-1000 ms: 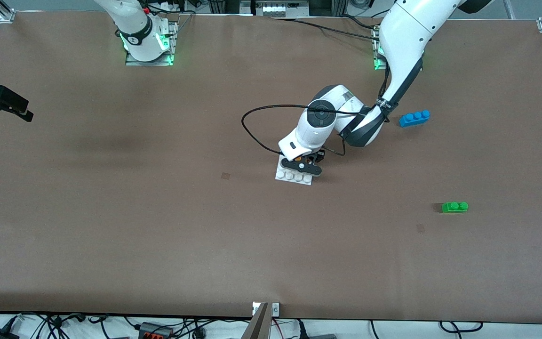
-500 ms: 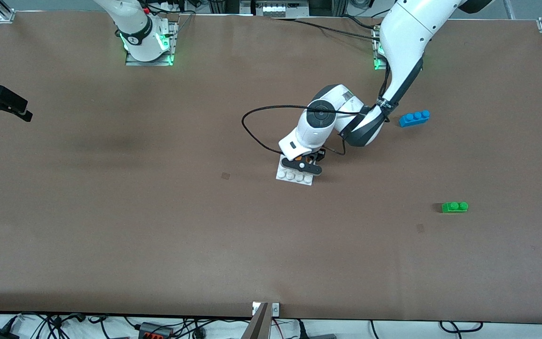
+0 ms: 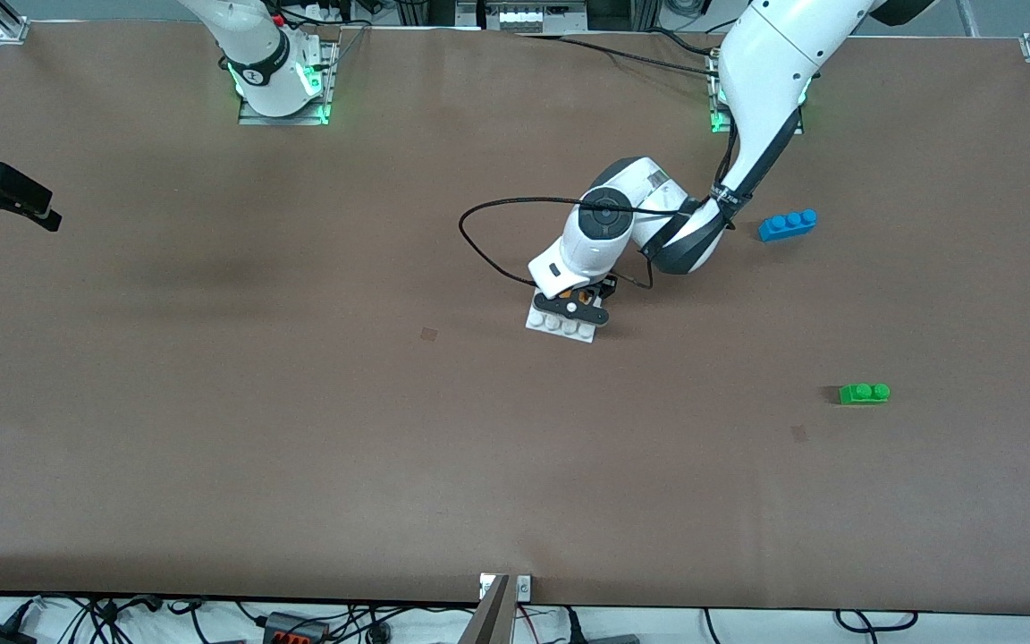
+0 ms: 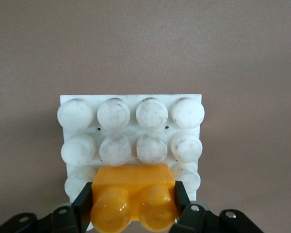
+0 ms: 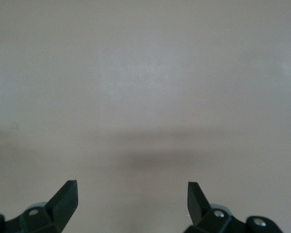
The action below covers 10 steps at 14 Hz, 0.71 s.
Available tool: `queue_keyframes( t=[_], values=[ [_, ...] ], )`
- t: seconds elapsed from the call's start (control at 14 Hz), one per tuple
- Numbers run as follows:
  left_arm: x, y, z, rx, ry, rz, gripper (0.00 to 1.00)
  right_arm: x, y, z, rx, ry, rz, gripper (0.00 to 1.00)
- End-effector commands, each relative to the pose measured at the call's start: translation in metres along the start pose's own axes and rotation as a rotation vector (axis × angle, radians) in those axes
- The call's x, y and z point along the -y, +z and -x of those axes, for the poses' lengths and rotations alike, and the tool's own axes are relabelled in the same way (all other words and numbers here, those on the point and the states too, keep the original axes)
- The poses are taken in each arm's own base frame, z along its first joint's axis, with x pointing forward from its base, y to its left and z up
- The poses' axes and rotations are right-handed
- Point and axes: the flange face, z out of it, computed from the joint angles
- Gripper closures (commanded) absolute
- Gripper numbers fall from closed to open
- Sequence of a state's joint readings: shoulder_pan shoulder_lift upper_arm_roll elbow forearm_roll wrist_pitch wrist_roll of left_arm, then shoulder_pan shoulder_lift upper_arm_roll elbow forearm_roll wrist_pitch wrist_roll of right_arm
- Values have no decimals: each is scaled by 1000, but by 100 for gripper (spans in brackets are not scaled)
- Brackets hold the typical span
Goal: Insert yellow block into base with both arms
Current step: 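Press the yellow block down onto the plate with the left gripper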
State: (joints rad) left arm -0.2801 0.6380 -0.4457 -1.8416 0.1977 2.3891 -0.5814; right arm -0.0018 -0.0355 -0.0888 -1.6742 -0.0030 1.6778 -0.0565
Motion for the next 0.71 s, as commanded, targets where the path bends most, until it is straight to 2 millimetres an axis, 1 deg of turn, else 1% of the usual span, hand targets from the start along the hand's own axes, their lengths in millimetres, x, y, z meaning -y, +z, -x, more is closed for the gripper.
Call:
queue_keyframes(
  t=[0.0,0.14,0.36,0.43,0.5,0.57,0.64],
  values=[
    [2,-4,3,-8,8,-11,70,-2,-1,1,-4,8,-1,0],
    [0,-3,3,-12,13,-7,73,-2,-1,1,-4,8,-3,0],
    [0,-2,3,-17,12,-1,72,-2,-2,1,-5,8,-1,0],
    [-1,-4,1,-21,-2,1,63,-2,-1,1,-4,8,-1,0],
    [0,-8,-2,-23,-9,1,27,-2,-1,1,-4,8,-1,0],
    [1,-11,-2,-21,-19,1,0,-2,-1,1,-4,8,-3,0],
    [5,-14,-3,-11,-27,-6,0,-2,-1,1,-4,8,-1,0]
  ],
)
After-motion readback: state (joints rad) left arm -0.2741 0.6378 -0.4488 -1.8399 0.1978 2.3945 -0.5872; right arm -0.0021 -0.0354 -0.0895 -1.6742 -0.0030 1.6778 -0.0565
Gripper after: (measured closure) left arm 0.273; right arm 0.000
